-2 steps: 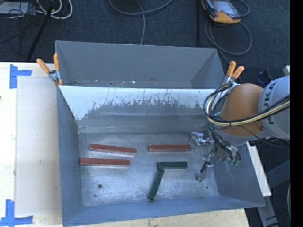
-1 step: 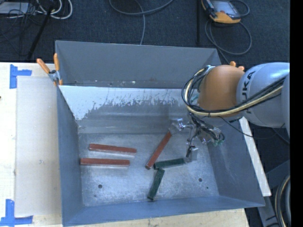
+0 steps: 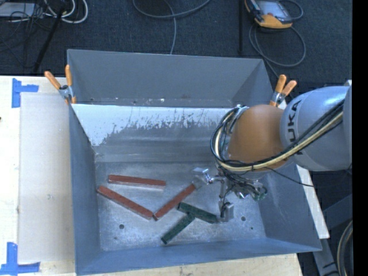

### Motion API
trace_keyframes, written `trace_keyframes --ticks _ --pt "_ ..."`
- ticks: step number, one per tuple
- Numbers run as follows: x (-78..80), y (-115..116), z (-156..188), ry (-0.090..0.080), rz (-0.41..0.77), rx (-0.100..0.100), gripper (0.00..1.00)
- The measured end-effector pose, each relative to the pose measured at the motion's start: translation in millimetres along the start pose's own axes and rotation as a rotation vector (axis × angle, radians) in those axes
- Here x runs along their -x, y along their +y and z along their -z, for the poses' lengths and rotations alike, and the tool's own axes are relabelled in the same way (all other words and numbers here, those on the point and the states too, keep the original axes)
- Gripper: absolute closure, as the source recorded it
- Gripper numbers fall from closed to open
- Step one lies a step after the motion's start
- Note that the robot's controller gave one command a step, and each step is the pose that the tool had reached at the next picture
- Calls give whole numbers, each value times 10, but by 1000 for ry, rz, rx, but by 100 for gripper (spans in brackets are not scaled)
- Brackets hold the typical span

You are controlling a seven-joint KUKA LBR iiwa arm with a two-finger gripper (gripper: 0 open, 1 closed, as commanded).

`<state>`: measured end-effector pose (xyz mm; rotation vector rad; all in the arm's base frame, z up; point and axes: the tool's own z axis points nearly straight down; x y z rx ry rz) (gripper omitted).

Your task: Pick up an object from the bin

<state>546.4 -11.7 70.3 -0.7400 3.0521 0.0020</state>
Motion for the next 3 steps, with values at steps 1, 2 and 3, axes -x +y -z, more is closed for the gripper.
trace_keyframes --ticks 1,2,3 --pt "-184 791 129 5 -25 6 0" --pt "-177 1148 26 -21 24 -10 0" --pt "-180 1136 25 -21 62 -6 0"
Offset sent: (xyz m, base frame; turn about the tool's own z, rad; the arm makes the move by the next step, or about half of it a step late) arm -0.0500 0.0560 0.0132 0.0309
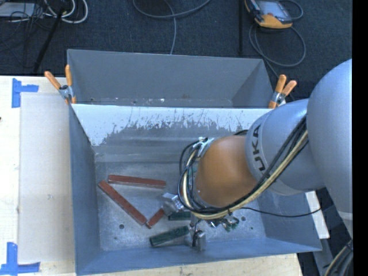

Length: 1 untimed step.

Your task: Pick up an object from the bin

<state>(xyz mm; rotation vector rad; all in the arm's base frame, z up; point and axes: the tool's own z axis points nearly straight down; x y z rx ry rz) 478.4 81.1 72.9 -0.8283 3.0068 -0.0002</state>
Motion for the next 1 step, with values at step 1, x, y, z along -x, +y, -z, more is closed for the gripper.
trace_keyframes --ticks 1 --pt "148 -65 432 18 149 7 0"
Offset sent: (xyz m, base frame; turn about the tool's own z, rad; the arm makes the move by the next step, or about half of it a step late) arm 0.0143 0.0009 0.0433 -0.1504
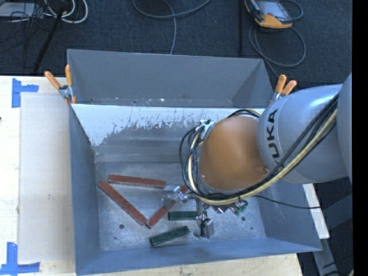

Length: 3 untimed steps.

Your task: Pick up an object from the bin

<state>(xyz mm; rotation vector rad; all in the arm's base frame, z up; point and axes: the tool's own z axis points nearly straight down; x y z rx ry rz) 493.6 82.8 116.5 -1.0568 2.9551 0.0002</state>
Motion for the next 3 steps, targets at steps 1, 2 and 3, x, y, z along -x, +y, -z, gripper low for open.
trace_keyframes --ticks 1,2,3 --pt "-60 188 -446 -11 46 -7 0" --pt "31 301 -442 -11 33 -8 0" --pt "67 340 -436 -13 -23 -10 0"
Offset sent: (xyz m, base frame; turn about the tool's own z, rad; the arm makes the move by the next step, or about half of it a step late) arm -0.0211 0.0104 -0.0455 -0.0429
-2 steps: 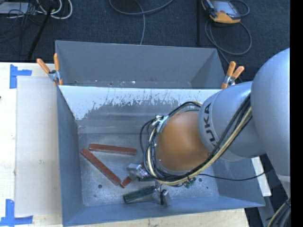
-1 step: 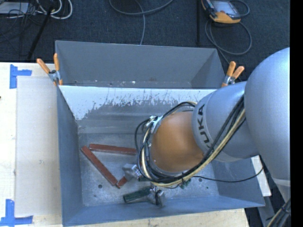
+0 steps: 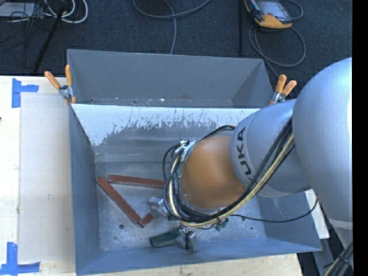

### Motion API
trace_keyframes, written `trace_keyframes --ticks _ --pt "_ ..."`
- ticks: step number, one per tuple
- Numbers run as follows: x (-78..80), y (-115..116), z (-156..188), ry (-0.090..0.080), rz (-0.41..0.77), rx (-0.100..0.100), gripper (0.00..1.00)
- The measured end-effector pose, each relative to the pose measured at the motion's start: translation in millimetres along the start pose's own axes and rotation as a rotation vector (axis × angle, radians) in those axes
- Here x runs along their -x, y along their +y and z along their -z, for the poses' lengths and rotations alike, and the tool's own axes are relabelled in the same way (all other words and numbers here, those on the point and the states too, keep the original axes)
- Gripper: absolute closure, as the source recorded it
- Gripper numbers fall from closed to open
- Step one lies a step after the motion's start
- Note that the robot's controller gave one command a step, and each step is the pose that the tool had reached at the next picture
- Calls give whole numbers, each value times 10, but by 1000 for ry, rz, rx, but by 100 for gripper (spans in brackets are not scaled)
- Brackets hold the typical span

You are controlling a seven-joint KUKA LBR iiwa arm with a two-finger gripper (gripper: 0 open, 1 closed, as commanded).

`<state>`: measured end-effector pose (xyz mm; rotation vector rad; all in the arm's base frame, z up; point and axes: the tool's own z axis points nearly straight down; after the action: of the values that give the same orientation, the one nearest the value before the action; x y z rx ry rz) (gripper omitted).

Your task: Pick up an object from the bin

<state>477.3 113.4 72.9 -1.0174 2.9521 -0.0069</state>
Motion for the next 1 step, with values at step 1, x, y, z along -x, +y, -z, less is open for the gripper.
trace_keyframes --ticks 1 --pt "5 0 -3 1 12 2 0"
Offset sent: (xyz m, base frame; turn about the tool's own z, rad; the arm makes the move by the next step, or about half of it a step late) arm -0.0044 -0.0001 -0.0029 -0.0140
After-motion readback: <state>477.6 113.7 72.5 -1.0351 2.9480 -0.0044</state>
